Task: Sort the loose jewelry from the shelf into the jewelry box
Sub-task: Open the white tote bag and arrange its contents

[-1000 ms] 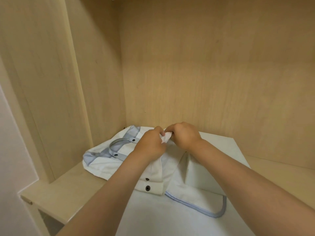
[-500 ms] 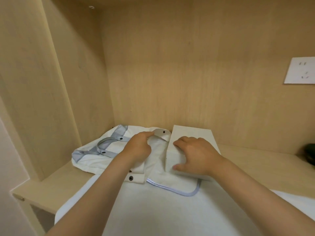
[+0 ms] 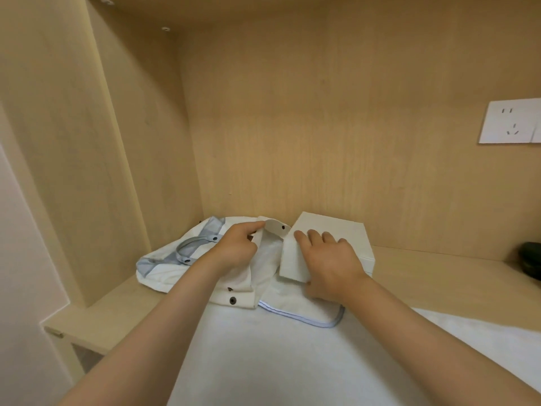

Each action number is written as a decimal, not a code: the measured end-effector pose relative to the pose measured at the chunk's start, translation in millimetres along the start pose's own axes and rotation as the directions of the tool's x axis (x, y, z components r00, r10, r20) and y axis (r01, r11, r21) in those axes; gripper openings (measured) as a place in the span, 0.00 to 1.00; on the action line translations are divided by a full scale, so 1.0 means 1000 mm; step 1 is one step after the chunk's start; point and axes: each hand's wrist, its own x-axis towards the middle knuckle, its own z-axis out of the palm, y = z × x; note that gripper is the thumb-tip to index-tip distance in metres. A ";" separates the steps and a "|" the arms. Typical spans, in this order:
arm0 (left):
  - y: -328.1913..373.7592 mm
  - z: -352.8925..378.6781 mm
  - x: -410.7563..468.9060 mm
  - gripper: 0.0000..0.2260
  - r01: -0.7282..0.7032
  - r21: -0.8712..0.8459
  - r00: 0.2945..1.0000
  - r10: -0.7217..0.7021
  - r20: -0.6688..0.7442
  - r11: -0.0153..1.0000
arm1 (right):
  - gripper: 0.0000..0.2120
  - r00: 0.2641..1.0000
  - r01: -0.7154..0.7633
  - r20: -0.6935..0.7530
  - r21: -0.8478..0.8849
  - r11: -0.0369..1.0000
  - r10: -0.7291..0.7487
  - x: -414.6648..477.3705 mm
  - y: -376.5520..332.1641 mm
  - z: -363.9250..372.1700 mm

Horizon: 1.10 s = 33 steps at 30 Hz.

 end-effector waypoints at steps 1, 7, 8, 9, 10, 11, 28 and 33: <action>0.001 -0.002 0.001 0.32 0.009 -0.016 1.000 -0.009 0.010 1.000 | 0.45 1.000 -0.012 -0.015 0.014 1.000 0.013 0.003 -0.004 -0.008; 0.016 -0.020 0.000 0.31 0.054 -0.172 0.998 -0.056 -0.008 0.984 | 0.46 0.999 -0.028 -0.029 -0.012 1.000 0.027 0.027 -0.049 -0.036; 0.017 -0.022 0.000 0.31 0.056 -0.184 0.998 -0.059 -0.012 0.981 | 0.45 1.000 -0.016 -0.018 -0.038 0.999 0.015 0.029 -0.057 -0.035; 0.017 -0.024 0.000 0.31 0.056 -0.184 0.998 -0.059 -0.011 0.981 | 0.44 1.000 -0.005 -0.015 -0.071 0.997 0.004 0.029 -0.064 -0.033; 0.015 -0.025 0.000 0.31 0.055 -0.178 0.998 -0.058 -0.012 0.983 | 0.42 1.000 0.007 -0.015 -0.106 0.994 -0.009 0.029 -0.070 -0.030; 0.013 -0.025 -0.001 0.32 0.051 -0.168 0.998 -0.054 -0.014 0.985 | 0.40 1.000 0.020 -0.015 -0.127 0.992 -0.022 0.029 -0.074 -0.027; 0.011 -0.007 0.066 0.16 -0.078 0.379 0.992 0.108 -0.059 0.922 | 0.18 0.988 -0.099 0.152 0.447 0.889 0.034 0.102 0.031 -0.015; 0.015 0.003 0.105 0.21 -0.090 0.600 0.996 0.089 0.031 0.795 | 0.24 0.967 -0.170 0.245 0.442 0.880 0.064 0.132 0.054 0.018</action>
